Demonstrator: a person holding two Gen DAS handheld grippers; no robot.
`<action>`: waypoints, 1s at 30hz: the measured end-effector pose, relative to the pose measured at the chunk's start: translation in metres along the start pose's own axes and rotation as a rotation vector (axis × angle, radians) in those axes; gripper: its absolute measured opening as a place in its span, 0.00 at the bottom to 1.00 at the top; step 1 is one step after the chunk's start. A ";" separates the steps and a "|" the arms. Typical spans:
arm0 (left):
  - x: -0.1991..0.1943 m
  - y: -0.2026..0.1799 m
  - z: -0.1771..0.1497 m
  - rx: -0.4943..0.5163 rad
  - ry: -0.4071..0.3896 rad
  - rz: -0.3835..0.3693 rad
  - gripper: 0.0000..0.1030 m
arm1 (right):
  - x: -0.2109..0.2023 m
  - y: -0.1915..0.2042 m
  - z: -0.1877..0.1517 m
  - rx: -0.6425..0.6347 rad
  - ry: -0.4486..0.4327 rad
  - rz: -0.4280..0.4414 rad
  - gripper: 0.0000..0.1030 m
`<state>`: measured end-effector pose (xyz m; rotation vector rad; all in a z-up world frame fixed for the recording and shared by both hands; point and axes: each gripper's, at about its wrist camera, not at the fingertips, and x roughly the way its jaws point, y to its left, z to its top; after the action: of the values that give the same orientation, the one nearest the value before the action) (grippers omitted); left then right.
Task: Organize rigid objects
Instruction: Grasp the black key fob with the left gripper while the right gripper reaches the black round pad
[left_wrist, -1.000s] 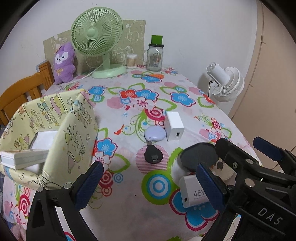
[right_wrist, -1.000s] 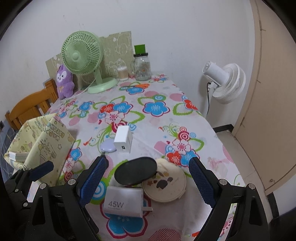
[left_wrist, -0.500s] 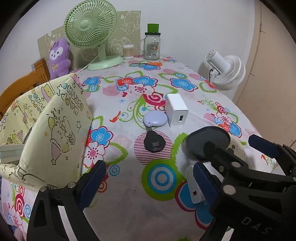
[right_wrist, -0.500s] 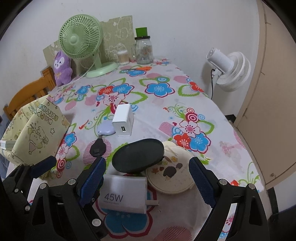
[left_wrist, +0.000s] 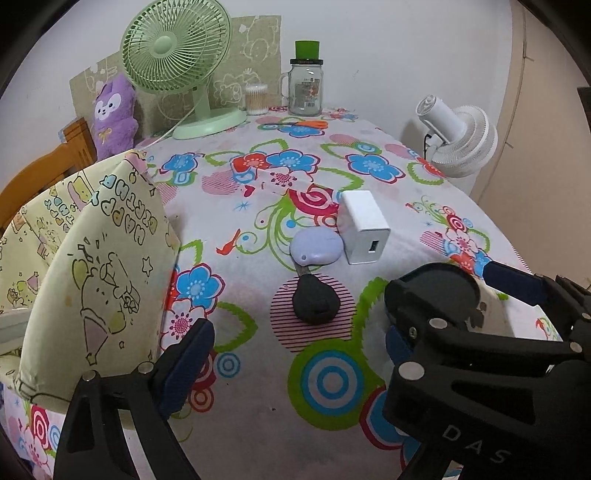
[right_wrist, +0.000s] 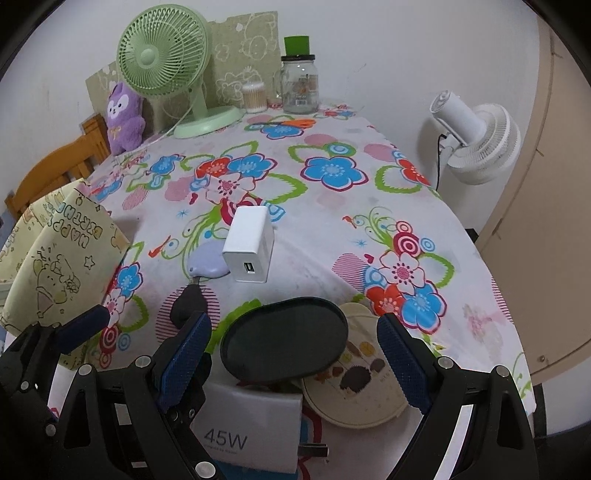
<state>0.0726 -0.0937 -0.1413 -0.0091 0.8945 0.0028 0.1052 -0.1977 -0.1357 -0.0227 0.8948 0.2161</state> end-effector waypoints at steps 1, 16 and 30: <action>0.001 0.000 0.000 0.003 0.001 0.002 0.92 | 0.002 0.000 0.000 0.000 0.005 0.000 0.90; 0.022 0.000 0.002 0.023 0.032 0.004 0.91 | 0.015 -0.003 0.000 -0.001 0.008 -0.056 0.55; 0.032 0.004 0.012 -0.009 0.025 0.010 0.73 | 0.016 -0.010 0.007 0.040 -0.033 -0.027 0.55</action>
<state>0.1018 -0.0891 -0.1590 -0.0134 0.9193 0.0163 0.1222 -0.2041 -0.1439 0.0064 0.8654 0.1727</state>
